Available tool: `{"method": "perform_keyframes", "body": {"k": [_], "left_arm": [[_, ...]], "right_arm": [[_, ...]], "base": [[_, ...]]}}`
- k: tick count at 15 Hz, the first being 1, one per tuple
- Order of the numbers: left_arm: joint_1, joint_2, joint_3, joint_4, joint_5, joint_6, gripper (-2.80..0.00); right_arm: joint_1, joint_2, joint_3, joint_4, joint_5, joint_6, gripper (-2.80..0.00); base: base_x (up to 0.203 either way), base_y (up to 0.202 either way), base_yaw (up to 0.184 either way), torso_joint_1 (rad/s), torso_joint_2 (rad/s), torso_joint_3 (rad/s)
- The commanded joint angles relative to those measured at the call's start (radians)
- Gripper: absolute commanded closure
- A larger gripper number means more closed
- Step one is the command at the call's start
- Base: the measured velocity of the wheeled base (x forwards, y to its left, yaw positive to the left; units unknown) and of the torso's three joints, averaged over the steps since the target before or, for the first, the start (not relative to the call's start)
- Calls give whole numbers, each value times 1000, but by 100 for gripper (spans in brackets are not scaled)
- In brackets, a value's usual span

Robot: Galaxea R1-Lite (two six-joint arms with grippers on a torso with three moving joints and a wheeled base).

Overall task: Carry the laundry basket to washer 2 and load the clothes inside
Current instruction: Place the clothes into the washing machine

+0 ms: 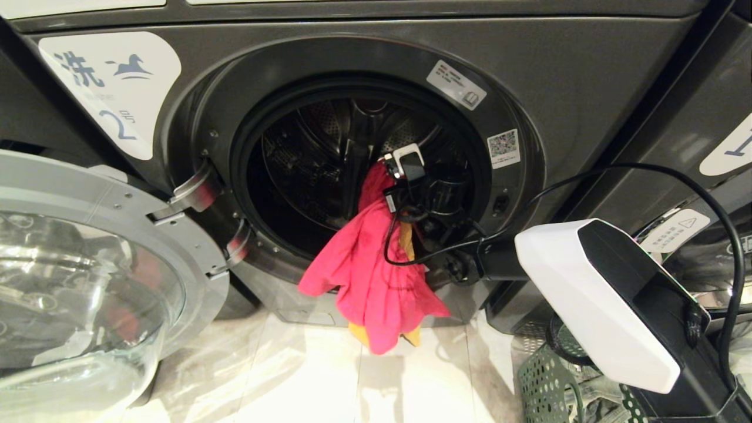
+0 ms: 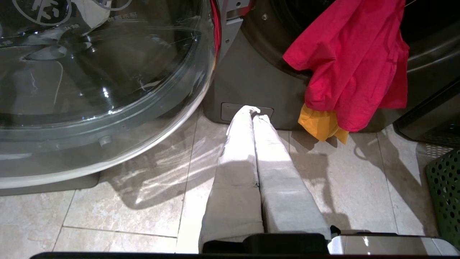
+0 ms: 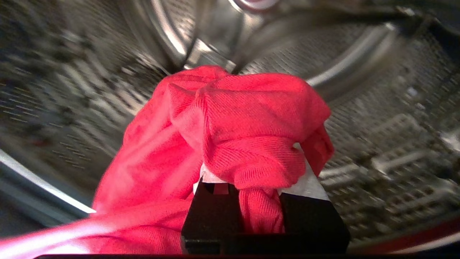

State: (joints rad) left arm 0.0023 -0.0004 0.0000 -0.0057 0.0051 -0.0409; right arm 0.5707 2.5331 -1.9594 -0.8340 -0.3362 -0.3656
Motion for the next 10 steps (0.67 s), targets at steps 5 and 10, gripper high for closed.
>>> {"method": "perform_keyframes", "body": {"k": [5,10], "left_arm": [[1,0,0,0,1,-1,0],[1,0,0,0,1,-1,0]], "right_arm": [[-22,-10,-1,4,0,-29,0],[-12,-10,0,4,0,-30,0]], "base": [[0,0,0,0,0,0],[0,0,0,0,0,0]]}}
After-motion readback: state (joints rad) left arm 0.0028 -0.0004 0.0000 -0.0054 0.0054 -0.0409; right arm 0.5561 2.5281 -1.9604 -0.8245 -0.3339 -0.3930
